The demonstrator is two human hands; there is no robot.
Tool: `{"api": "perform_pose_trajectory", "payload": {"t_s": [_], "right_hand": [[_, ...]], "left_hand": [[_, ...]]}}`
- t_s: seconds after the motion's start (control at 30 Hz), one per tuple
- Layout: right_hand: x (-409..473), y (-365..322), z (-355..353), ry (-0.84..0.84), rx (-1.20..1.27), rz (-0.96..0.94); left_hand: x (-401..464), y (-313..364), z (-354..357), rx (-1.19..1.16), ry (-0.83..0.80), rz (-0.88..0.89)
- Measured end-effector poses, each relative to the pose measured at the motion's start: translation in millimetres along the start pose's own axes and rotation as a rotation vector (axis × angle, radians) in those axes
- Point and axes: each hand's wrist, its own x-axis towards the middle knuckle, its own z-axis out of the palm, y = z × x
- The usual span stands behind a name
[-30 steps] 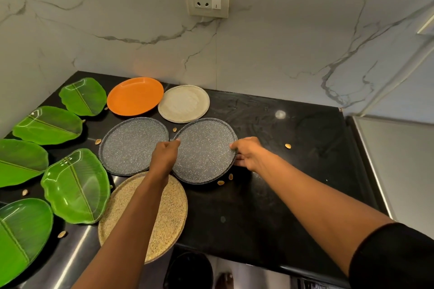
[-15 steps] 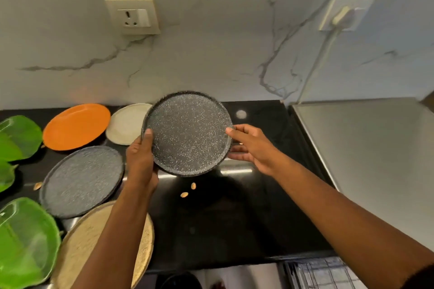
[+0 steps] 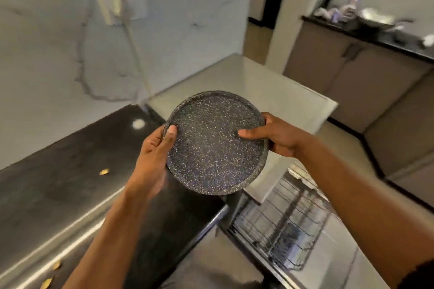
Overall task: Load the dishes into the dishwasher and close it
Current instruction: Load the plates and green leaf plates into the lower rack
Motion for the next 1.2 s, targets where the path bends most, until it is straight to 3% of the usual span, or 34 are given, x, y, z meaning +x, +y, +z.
{"api": "perform_pose_trajectory", "payload": {"t_s": [0.3,0.6,0.73,0.93,1.2], "right_hand": [[-119,78,-219,0.212,-0.183,0.230],[-122,231,-363,0.219,-0.362,0.462],[-80,321,-396,0.269,-0.373,0.499],[-2,424,-417,0.424,-0.448,0.445],[84,499,-438,0.552,-0.544,0.253]], "left_hand": [[55,-92,204,0.400,-0.464,-0.108],[51,-271,338,0.729,-0.614,-0.301],[78,-373,357,0.846,-0.652,-0.424],[128,-512,340,1.278,-0.640,-0.390],[133,-643,253,1.749,-0.926,-0.518]]}}
